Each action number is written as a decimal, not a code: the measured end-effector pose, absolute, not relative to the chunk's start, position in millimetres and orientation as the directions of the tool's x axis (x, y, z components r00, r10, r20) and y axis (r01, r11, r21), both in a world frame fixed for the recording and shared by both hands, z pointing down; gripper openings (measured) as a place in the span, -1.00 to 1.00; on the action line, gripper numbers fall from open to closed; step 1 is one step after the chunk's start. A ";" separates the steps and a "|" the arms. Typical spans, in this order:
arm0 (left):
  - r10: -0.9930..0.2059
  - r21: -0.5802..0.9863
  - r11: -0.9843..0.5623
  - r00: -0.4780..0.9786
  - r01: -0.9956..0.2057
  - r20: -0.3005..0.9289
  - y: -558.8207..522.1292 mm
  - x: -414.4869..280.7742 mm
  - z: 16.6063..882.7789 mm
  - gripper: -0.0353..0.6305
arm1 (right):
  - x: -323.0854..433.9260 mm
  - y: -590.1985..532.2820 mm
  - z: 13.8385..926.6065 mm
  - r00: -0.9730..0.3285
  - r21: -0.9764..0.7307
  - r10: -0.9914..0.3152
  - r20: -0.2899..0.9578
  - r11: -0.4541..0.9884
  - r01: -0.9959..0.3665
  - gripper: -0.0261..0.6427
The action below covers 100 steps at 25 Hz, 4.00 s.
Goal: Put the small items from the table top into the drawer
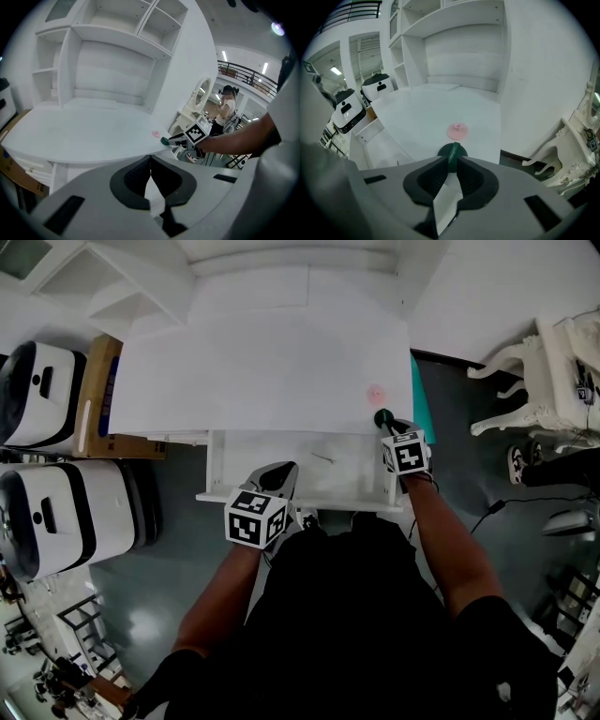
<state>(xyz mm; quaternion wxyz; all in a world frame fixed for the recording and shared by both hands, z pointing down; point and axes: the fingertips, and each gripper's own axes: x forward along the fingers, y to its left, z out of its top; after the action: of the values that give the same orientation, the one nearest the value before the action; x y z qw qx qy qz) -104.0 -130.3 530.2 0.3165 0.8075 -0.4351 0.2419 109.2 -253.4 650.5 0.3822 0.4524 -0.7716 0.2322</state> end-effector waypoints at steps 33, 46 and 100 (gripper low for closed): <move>-0.553 0.308 -0.420 0.509 -0.854 0.659 -116.4 -108.7 532.3 -0.86 | 101.3 -243.7 649.2 -0.378 -0.172 -0.498 0.780 0.411 -0.895 -0.84; -0.542 0.314 -0.432 0.522 -0.846 0.659 -121.4 -107.0 535.6 -0.86 | 38.9 -179.4 624.5 -0.543 -0.210 -0.391 0.744 0.634 -0.744 -0.84; -0.577 0.314 -0.394 0.499 -0.863 0.647 -110.5 -135.3 529.8 -0.86 | 11.9 -177.6 673.9 -0.498 -0.231 -0.311 0.809 0.611 -0.757 -0.73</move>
<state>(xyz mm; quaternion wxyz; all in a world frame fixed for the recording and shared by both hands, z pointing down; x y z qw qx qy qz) -135.3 -110.5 529.8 0.3200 0.8044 -0.4476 0.2240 11.9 -177.6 673.9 0.3785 0.3282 -0.8139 0.2943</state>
